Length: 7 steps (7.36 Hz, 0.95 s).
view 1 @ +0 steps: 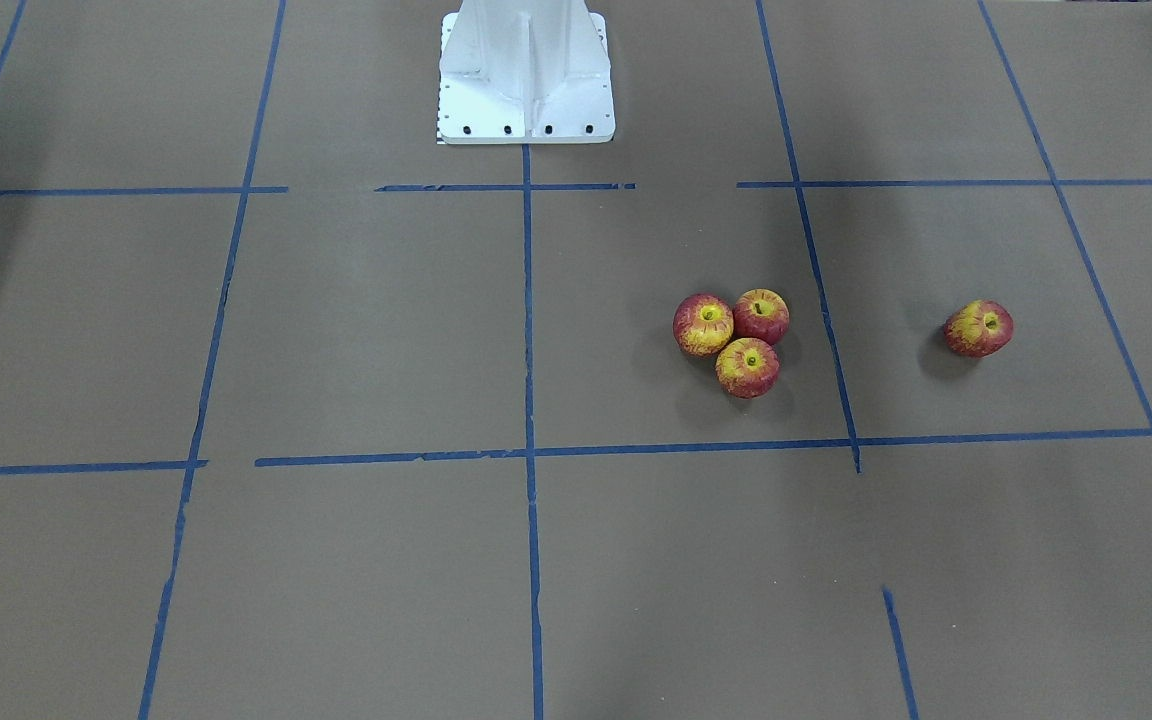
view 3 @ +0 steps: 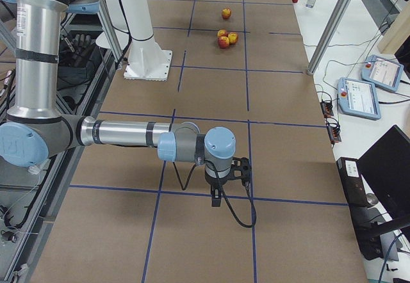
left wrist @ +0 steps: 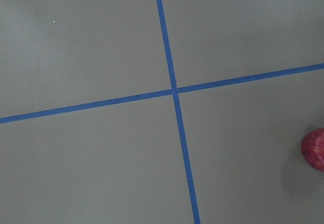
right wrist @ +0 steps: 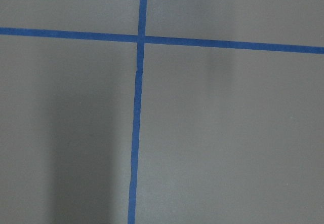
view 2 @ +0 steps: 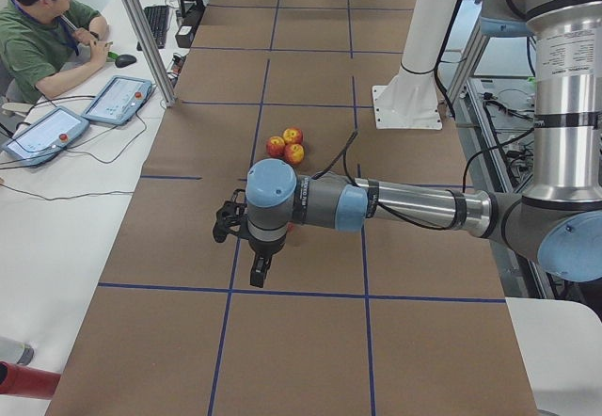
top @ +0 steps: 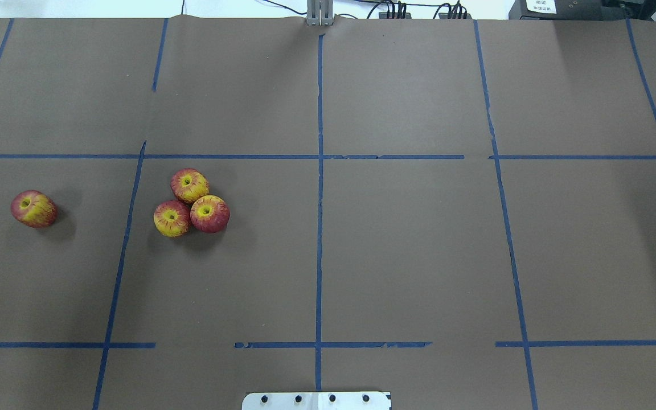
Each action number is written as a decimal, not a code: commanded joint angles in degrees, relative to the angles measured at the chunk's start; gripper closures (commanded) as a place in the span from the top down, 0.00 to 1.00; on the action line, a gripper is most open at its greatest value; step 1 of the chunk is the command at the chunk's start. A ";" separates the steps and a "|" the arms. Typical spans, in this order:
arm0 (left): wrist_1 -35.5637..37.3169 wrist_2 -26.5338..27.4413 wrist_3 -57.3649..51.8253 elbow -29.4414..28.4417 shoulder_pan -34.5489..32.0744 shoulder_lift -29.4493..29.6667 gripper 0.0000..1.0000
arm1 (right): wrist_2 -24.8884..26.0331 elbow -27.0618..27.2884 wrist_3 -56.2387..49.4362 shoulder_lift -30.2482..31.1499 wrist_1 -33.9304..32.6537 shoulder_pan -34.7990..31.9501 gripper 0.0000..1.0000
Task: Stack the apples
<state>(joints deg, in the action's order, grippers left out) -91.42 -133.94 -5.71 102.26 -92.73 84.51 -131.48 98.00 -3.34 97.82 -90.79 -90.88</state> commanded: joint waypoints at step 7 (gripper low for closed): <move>-13.56 0.26 13.10 -0.31 11.74 -1.45 1.00 | 0.00 0.00 0.00 0.00 0.00 0.00 1.00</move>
<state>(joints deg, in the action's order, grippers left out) -99.89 -133.90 -0.40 102.17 -86.06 83.05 -131.48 98.00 -3.34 97.82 -90.79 -90.88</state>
